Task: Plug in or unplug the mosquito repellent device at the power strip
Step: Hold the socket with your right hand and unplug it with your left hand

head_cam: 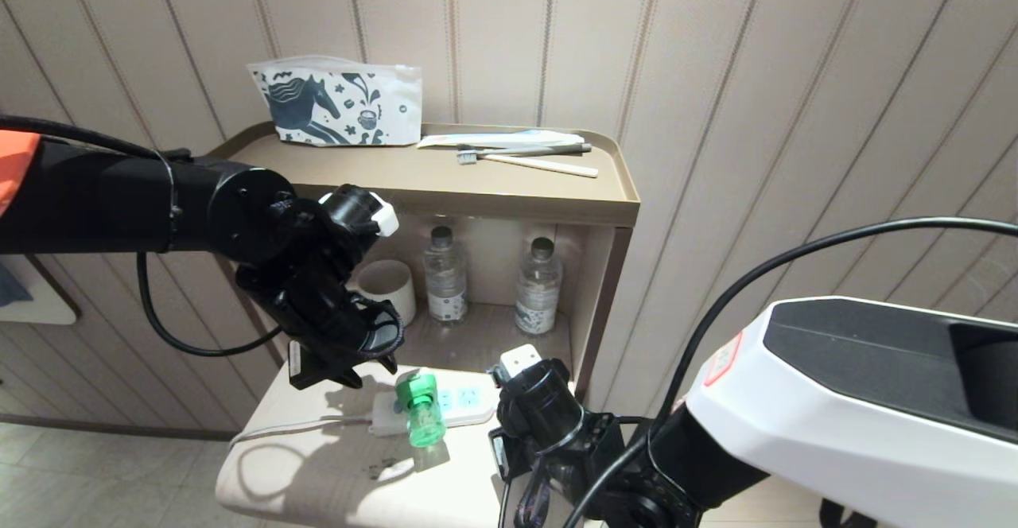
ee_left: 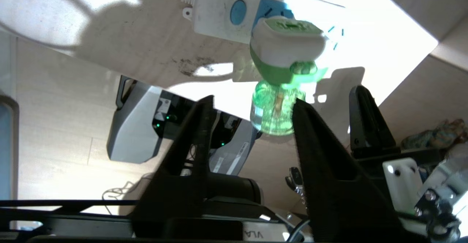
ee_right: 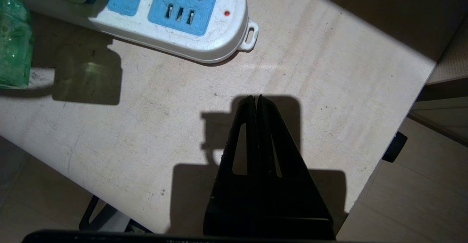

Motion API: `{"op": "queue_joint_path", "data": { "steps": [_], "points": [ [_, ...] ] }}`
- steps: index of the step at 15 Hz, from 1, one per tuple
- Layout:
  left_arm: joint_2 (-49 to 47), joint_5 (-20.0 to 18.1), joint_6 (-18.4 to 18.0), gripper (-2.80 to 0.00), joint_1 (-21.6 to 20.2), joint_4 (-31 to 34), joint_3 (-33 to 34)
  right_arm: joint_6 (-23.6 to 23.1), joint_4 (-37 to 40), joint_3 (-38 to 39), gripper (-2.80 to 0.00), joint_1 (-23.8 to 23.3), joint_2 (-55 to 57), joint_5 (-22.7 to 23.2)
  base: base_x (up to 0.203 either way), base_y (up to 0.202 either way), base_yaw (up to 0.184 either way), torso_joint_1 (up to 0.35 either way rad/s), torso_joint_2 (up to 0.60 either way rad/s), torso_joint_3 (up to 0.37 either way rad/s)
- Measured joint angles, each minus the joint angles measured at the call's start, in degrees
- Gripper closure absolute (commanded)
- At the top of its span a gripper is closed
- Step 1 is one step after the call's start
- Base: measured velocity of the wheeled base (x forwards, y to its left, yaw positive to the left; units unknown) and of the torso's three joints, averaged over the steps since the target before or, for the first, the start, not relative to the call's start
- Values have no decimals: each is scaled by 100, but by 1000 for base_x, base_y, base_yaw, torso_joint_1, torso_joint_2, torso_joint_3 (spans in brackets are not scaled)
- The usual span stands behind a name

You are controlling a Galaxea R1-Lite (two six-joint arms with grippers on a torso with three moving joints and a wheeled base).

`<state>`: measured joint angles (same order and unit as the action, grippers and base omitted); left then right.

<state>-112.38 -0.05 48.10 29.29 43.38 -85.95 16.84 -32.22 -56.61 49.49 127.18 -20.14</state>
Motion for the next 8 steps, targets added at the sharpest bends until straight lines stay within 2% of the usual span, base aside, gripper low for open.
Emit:
{"op": "queue_joint_path", "data": {
  "steps": [5, 8],
  "points": [
    [-504, -39, 264, -280, 17, 406, -564, -9, -335, -99, 0, -71, 187, 2, 0, 0, 0, 0, 0, 0],
    [-665, -31, 377, -280, 223, 449, -729, -6, -372, -115, 0, -118, 209, 7, 0, 0, 0, 0, 0, 0]
  ]
}}
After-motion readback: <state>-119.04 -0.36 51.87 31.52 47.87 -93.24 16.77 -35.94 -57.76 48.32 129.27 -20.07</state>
